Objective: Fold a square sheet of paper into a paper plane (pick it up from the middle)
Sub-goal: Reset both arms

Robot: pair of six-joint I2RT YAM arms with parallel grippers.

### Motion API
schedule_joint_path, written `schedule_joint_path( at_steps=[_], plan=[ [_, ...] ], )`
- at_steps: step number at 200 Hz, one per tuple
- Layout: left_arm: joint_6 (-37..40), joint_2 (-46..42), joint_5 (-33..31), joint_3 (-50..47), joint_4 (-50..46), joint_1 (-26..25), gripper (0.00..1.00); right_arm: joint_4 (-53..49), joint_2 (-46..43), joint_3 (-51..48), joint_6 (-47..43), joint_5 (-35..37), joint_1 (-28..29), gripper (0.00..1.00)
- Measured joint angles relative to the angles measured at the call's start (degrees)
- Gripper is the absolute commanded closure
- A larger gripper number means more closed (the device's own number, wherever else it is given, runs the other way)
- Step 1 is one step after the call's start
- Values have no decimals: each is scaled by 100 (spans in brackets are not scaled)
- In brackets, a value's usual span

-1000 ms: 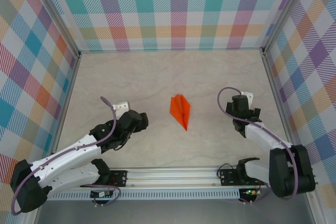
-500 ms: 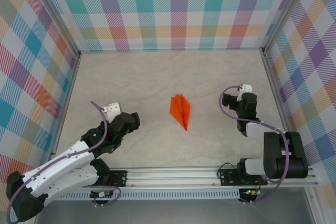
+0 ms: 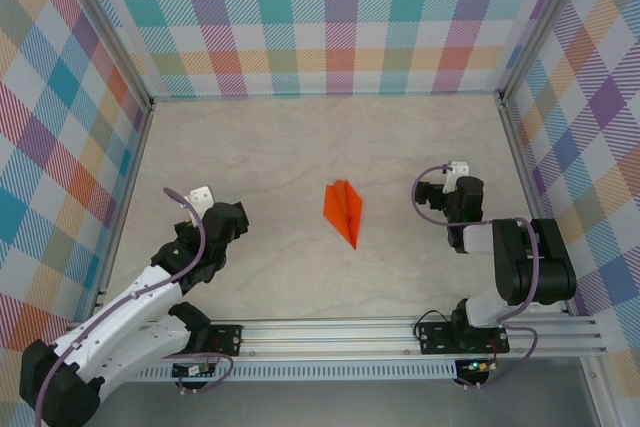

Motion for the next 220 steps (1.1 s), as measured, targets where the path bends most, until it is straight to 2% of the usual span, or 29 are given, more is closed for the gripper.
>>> schedule_joint_path(
  at_steps=[23,52,94,122,154,182,220],
  plan=[
    [557,470,-37,-28,769,739,0,0,0,0,0,0,0,0],
    [1401,1364,107,-411,2463,1528,0,0,0,0,0,-2,0,0],
    [2494,3029,754,-752,4586,1781,0,0,0,0,0,0,0,0],
    [2900,3416,1217,-940,5753,1985,0,0,0,0,0,-2,0,0],
    [3003,4002,1980,-1099,7069,2498,0,0,0,2,0,-2,0,0],
    [3084,4312,2645,-1093,7195,2629,0,0,0,2,0,-2,0,0],
    [3082,4315,2855,-1023,7285,2677,0,0,0,2,0,-2,0,0]
  ],
)
